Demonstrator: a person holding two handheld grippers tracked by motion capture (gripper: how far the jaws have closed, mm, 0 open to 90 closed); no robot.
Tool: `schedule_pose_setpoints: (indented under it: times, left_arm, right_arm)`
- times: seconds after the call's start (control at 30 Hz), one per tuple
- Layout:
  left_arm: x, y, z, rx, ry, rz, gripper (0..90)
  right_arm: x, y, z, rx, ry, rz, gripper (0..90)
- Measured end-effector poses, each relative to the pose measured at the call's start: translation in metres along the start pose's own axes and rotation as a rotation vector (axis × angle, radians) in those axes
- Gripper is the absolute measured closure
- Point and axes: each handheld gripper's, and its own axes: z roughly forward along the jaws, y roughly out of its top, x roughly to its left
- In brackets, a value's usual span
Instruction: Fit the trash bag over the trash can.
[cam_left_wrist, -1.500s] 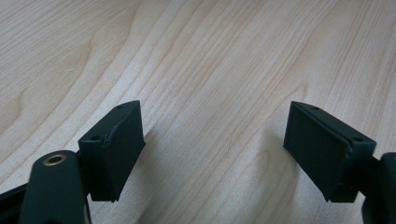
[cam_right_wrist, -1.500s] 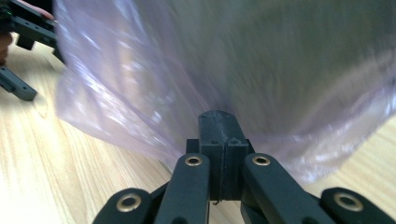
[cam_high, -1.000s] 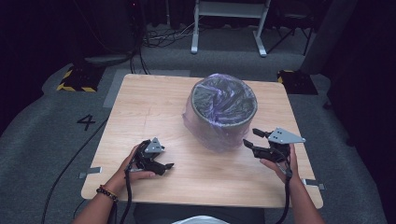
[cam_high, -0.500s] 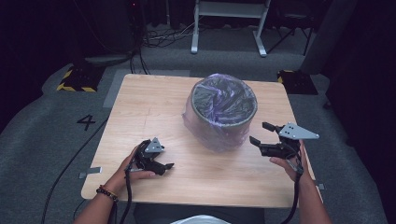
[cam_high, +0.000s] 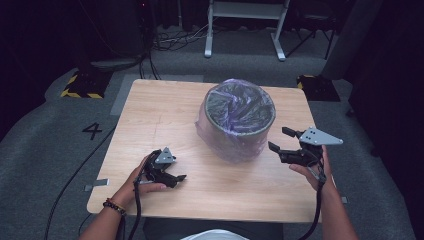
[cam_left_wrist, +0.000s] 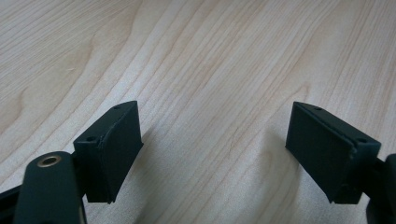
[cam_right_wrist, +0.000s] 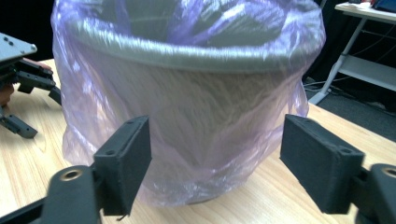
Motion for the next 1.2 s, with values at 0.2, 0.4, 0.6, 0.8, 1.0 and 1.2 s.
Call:
schedule_pose_setpoints:
  times: [0.2, 0.4, 0.6, 0.8, 1.0, 1.2]
  left_arm:
    - [0.0, 0.0, 0.0, 0.001, 0.0, 0.0, 18.0]
    - [0.0, 0.0, 0.0, 0.001, 0.001, 0.0, 18.1]
    - [0.0, 0.0, 0.0, 0.0, 0.0, 0.0, 18.1]
    - [0.0, 0.0, 0.0, 0.0, 0.001, 0.0, 18.0]
    - [0.0, 0.0, 0.0, 0.0, 0.001, 0.0, 18.0]
    - [0.0, 0.0, 0.0, 0.0, 0.001, 0.0, 17.9]
  right_arm:
    - [0.002, 0.012, 0.002, -0.012, 0.019, -0.014, 24.5]
    - [0.002, 0.019, 0.002, -0.024, 0.014, -0.031, 23.3]
    - [0.002, 0.025, 0.004, -0.033, 0.018, -0.041, 21.6]
    - [0.004, 0.034, 0.005, -0.041, 0.015, -0.061, 21.7]
    - [0.001, 0.041, 0.006, -0.049, 0.008, -0.058, 21.8]
    - [-0.002, 0.048, 0.01, -0.044, 0.013, -0.068, 22.0]
